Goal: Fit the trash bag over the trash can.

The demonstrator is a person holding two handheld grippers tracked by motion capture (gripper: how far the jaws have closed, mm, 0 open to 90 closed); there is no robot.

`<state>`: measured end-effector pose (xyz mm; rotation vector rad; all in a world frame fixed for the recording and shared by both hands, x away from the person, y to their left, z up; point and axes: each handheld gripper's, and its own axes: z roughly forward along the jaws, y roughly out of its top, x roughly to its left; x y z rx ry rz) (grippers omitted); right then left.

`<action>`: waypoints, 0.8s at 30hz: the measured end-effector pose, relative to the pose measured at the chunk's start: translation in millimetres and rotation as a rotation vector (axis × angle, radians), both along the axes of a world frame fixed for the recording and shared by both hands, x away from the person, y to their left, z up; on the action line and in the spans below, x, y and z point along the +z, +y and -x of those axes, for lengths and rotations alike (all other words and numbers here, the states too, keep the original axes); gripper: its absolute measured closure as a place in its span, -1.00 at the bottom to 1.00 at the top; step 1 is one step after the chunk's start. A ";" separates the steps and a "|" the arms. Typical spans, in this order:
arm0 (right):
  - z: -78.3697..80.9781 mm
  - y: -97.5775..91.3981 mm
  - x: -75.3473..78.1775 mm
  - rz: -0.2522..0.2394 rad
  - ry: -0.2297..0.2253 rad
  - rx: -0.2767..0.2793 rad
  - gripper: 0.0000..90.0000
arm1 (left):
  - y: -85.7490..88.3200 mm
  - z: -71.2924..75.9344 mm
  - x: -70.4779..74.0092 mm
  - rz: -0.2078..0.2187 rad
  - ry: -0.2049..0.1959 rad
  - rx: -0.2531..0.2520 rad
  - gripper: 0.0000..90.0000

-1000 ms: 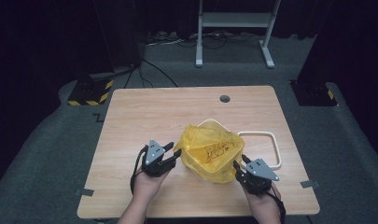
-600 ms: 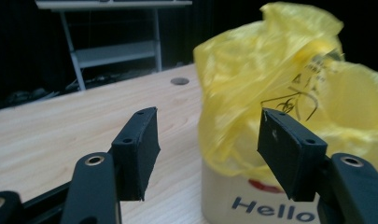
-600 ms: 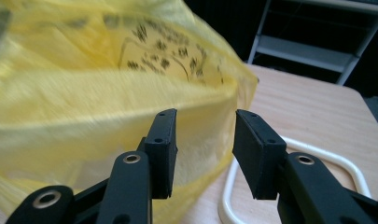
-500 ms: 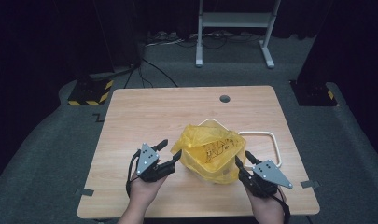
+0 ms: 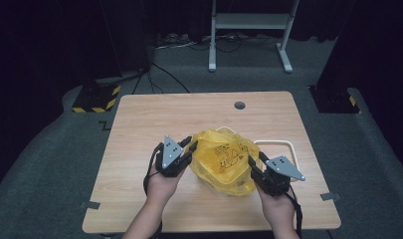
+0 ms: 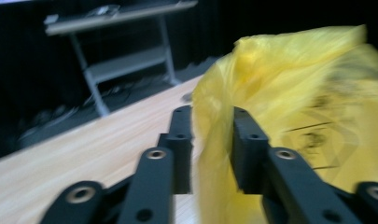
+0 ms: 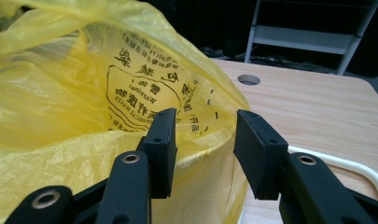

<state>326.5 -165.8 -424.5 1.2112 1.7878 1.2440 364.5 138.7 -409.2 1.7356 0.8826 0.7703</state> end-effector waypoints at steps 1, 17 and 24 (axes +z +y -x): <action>1.0 0.5 0.2 0.002 -0.001 0.000 0.30 | 1.9 -6.2 -4.0 0.002 0.025 0.016 0.64; 38.8 -5.1 -10.3 0.041 -0.029 0.058 0.32 | 3.8 -25.3 -35.8 -0.001 0.132 -0.004 0.63; 20.1 -7.3 -14.0 0.069 -0.023 0.016 0.34 | 2.9 -21.4 -35.2 -0.008 0.131 -0.037 0.62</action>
